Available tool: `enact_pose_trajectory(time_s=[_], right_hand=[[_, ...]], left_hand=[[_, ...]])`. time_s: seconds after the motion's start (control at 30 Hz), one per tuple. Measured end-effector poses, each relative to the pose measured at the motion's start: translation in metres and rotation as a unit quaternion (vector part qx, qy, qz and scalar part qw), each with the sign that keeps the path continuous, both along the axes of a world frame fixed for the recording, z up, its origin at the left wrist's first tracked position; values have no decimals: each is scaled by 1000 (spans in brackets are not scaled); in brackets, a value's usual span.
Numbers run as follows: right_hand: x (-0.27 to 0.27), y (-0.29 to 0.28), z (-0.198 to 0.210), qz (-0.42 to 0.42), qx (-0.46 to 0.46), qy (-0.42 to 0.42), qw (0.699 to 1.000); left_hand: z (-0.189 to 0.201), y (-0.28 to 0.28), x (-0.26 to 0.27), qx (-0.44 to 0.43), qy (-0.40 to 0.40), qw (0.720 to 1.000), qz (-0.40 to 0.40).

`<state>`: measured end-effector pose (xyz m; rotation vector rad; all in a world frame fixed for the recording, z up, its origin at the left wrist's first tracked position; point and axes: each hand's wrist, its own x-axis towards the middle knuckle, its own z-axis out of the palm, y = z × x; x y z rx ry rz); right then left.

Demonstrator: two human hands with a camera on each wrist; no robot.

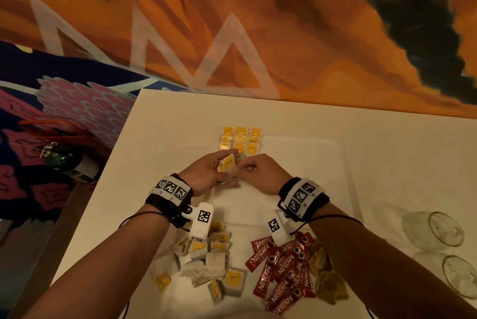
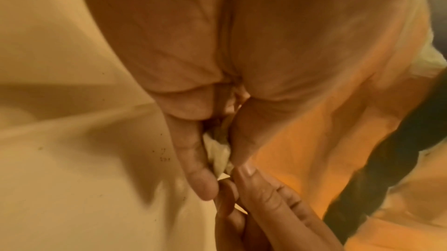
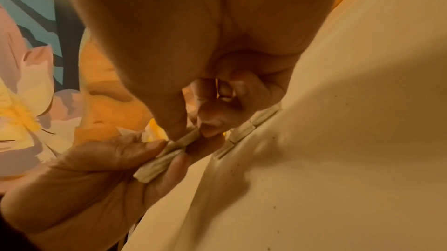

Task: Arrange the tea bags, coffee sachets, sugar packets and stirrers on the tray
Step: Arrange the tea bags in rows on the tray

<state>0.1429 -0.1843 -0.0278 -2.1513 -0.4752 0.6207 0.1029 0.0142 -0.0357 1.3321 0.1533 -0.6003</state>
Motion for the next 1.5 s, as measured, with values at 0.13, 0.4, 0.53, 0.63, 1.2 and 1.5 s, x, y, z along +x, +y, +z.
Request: enact_pose_trajectory(time_s=[0.13,0.4,0.53,0.63,1.2,1.5], right_hand=[[-3,6,-6,2,-7,-9,1000],[7,19,-10,-95,-20,-19,995],[14,28,-13,-108,-50,-12,993],[17,37,-17,-101,-71,-1,992],[15,49,-17,-101,-137,-12,985],[0,32,3,-49,-25,-3,999]], left_hand=[[3,2,-2,61,-8,998,12],[2,11,-3,75,16,986,150],[1,22,-6,68,52,973,214],[-1,31,-10,53,71,968,236],[4,34,-21,-16,70,977,200],[1,26,-16,-27,64,988,138]])
